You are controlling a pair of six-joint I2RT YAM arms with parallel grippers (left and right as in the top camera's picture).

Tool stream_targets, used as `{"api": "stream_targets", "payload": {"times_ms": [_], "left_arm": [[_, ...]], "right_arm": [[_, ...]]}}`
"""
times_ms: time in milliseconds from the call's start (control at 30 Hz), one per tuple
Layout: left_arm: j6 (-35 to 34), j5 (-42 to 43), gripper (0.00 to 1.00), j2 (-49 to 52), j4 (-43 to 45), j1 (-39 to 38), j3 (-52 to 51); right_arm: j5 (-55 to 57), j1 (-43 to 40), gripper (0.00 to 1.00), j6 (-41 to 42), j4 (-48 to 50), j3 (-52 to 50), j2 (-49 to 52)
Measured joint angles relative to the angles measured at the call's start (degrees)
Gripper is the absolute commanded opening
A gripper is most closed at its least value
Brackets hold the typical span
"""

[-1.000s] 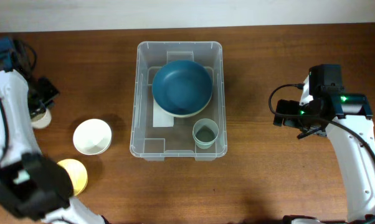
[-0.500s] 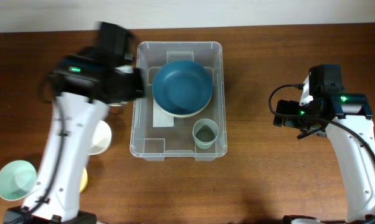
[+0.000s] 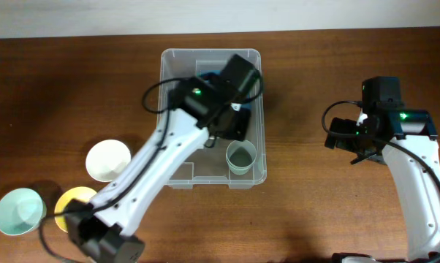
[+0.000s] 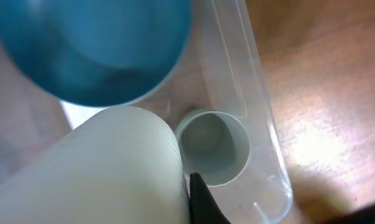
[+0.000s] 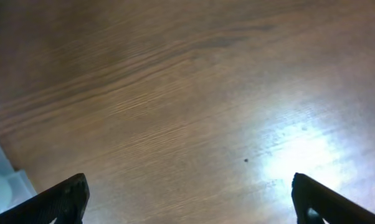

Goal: Pack container

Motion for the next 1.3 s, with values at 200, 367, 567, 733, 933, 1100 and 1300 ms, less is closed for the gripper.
{"api": "stream_targets", "payload": {"times_ms": [200, 367, 567, 733, 933, 1100, 1300], "left_arm": [[0.0, 3.7, 0.01, 3.0, 0.0, -0.6, 0.0], [0.0, 5.6, 0.01, 3.5, 0.2, -0.7, 0.0], [0.0, 7.2, 0.01, 3.5, 1.6, -3.1, 0.0], [0.0, 7.7, 0.01, 4.0, 1.6, -5.4, 0.0], [0.0, 7.8, 0.16, 7.1, 0.3, -5.4, 0.0], [-0.2, 7.9, 0.32, 8.3, -0.5, -5.4, 0.0], [0.0, 6.4, 0.33, 8.3, -2.0, -5.0, 1.0]], "right_arm": [[0.6, -4.1, 0.99, 2.0, -0.7, 0.0, 0.0], [0.5, -5.6, 0.99, 2.2, -0.7, 0.0, 0.0], [0.3, -5.6, 0.99, 2.2, -0.8, 0.0, 0.0], [0.3, -5.6, 0.99, 2.2, -0.7, 0.0, 0.0], [0.3, -5.5, 0.99, 2.3, -0.8, 0.0, 0.0], [0.3, -5.6, 0.99, 2.2, -0.8, 0.0, 0.0], [0.3, -5.5, 0.99, 2.3, -0.8, 0.0, 0.0]]}}
